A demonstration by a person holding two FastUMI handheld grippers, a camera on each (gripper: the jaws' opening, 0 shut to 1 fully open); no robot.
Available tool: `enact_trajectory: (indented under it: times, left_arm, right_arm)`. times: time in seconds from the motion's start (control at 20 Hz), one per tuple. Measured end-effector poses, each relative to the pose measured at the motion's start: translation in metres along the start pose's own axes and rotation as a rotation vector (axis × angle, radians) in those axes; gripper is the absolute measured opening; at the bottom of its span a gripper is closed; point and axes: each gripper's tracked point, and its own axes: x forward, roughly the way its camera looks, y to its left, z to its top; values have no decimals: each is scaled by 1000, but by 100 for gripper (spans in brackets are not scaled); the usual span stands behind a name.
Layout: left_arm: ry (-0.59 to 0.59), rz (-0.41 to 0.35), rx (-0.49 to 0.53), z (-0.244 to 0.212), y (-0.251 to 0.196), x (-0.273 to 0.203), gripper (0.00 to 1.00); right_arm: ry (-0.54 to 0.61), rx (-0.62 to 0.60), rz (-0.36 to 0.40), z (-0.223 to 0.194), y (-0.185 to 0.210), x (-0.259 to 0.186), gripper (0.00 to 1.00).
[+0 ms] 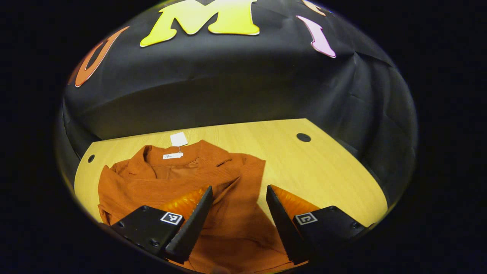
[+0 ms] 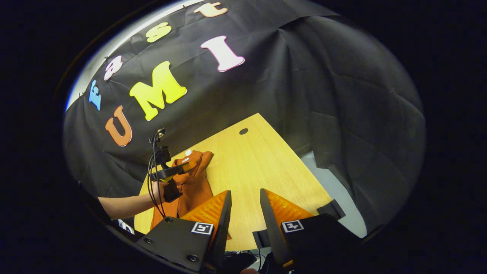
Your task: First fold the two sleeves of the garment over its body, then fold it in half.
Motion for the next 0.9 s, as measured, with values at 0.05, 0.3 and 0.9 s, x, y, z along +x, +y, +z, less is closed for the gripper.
enact_trajectory:
  times: [0.05, 0.3, 0.9]
  left_arm:
    - [-24, -10, -8, 7, -4, -14, 92]
    - [-198, 46, -32, 48, 25, -131, 93]
    - [-353, 119, -98, 5, 172, -318, 97]
  right_arm:
    - [-3, -15, 13, 0, 7, 5, 51]
    - [-65, -162, 171, 7, 85, 34, 75]
    - [-202, -332, 187, -34, 232, 56, 90]
